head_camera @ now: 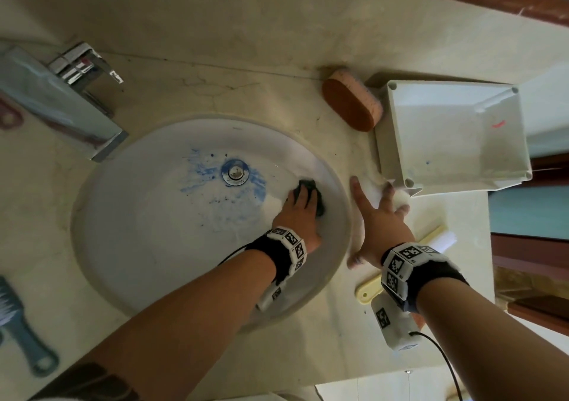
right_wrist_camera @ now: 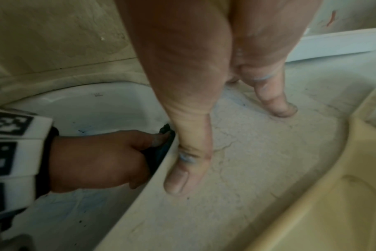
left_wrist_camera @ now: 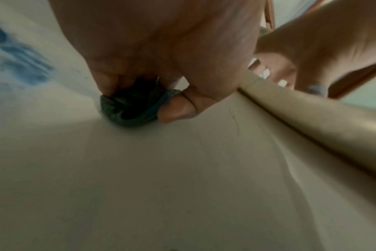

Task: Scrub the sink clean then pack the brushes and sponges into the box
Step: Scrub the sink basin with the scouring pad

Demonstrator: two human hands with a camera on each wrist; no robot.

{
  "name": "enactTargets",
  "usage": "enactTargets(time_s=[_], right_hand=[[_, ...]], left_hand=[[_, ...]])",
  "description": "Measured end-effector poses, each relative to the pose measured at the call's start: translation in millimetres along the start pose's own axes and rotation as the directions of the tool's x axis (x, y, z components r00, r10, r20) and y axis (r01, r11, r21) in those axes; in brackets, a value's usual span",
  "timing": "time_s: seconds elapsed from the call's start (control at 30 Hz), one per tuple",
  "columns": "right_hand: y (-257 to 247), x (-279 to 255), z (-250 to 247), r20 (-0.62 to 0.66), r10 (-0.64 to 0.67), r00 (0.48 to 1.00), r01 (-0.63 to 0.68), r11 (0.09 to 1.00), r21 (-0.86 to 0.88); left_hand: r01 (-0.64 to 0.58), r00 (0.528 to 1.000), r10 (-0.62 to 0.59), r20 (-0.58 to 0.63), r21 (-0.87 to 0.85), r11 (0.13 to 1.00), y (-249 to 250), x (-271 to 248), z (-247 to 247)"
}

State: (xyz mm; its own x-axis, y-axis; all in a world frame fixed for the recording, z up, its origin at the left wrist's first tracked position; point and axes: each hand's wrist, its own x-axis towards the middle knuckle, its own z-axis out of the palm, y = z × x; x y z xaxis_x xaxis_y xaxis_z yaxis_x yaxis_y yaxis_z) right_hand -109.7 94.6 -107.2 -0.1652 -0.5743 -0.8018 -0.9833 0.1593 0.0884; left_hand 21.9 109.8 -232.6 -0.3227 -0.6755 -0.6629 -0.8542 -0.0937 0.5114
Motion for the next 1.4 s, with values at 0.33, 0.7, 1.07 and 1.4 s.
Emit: enactTargets(time_s=[0.33, 0.7, 1.07, 1.4], right_hand=[[1, 1, 0, 0.006, 0.005, 1.000, -0.005, 1.000, -0.010], [0, 2, 1, -0.006, 0.013, 1.000, -0.013, 1.000, -0.003], [1, 2, 0, 0.002, 0.008, 1.000, -0.008, 1.000, 0.002], [2, 6, 4, -0.019, 0.006, 1.000, -0.007, 1.000, -0.020]], left_hand=[[0.172, 0.985, -0.172, 0.010, 0.005, 0.985, -2, 17, -26], [0.061, 0.998, -0.060, -0.008, 0.210, 0.976, -17, 10, -23], [-0.033, 0.986, 0.082, 0.147, -0.310, 0.950, 5, -23, 4], [-0.007, 0.998, 0.008, 0.069, -0.013, 1.000, 7, -6, -9]])
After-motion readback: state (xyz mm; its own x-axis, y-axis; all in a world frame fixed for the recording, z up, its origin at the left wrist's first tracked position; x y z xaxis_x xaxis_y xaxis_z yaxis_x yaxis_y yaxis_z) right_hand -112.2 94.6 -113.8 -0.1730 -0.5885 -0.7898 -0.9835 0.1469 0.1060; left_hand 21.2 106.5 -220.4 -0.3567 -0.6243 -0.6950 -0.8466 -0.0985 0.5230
